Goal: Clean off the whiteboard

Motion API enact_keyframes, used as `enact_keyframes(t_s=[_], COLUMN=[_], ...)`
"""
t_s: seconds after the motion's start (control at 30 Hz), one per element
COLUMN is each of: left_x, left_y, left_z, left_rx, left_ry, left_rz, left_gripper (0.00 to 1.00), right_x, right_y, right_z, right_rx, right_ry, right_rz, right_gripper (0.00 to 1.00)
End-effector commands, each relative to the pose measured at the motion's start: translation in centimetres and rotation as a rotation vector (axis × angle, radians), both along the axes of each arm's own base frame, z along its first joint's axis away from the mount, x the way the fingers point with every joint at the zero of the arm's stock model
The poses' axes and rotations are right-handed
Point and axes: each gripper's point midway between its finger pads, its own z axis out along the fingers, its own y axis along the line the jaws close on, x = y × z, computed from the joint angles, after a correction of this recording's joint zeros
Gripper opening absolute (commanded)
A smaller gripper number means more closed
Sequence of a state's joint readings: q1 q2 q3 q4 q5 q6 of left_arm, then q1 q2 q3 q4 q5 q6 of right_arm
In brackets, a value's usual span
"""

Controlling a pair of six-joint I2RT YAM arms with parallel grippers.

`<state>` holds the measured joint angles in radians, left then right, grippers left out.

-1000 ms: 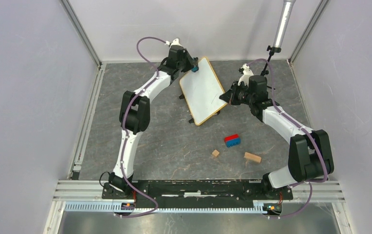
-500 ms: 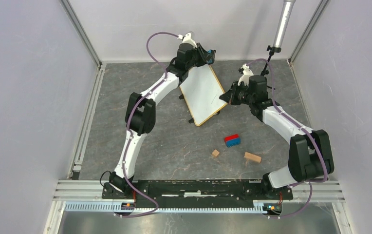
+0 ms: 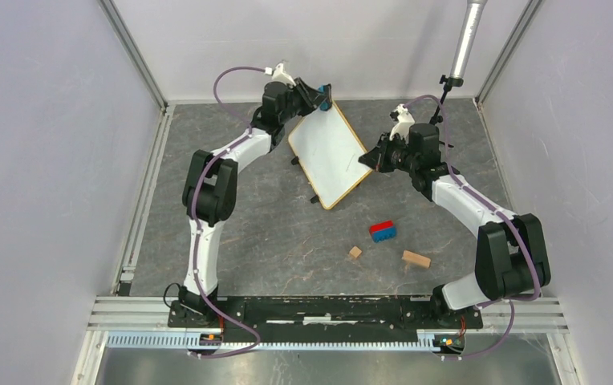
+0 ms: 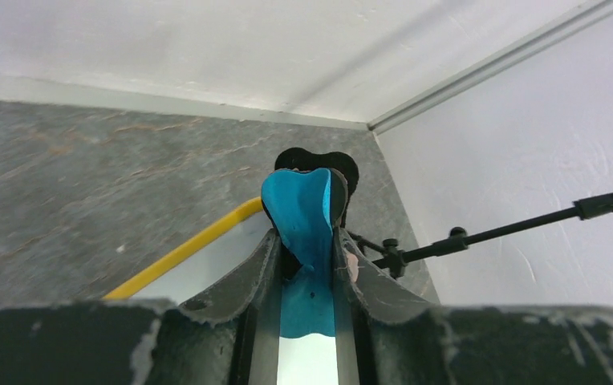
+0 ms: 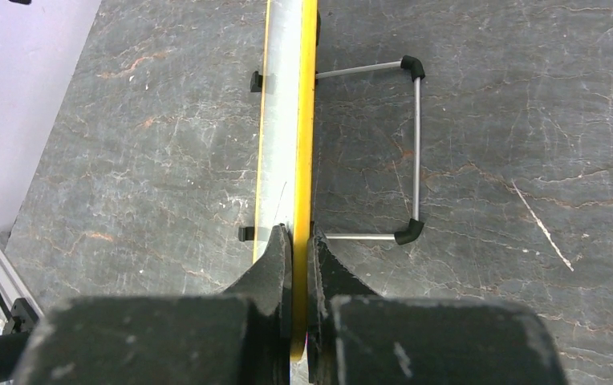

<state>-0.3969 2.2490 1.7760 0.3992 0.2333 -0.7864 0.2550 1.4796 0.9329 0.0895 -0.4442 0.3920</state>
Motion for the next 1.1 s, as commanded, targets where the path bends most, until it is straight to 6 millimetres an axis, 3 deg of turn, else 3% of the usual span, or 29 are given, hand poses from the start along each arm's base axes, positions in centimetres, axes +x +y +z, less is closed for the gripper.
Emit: enact_keyframes(t_s=[0.0, 0.1, 0.23, 0.33, 0.57, 0.77, 0.9, 1.07], left_x=[-0.3, -0.3, 0.2, -0.2, -0.5, 0.5, -1.1, -5.5], left_y=[3.0, 4.8, 5.5, 4.3, -1.6, -4.5, -4.7, -3.0], left_z=[-1.1, -0.6, -3.4, -4.5, -5.2, -3.3, -3.7, -5.7], left_rx=[0.029, 0.049, 0.096, 0.086, 0.102, 0.091, 0.115, 0.124], left_ry=[0.043, 0.041, 0.13, 0.149, 0.138, 0.106, 0.119, 0.171], left_rz=[0.064, 0.136, 0.152, 0.123, 0.039, -0.017, -0.039, -0.062], left_gripper=[0.1, 0.1, 0.09, 0.08, 0.08, 0.08, 0.08, 0.08], right_x=[-2.3, -2.2, -2.2, -2.2, -2.3, -2.3, -2.2, -2.1], right_y=[2.8, 2.8, 2.9, 2.9, 3.1, 3.3, 3.3, 3.3], right_z=[0.2, 0.2, 0.3, 0.3, 0.1, 0.0, 0.4, 0.5], right_rx=[-0.043, -0.04, -0.039, -0.038, -0.046, -0.063, -0.057, -0.05], right_ry=[-0.066, -0.064, -0.07, -0.068, -0.063, -0.059, -0.068, -0.071], right_rz=[0.195, 0.197, 0.197, 0.199, 0.208, 0.213, 0.207, 0.201], right_gripper=[0.0, 0.0, 0.0, 0.0, 0.0, 0.0, 0.0, 0.0])
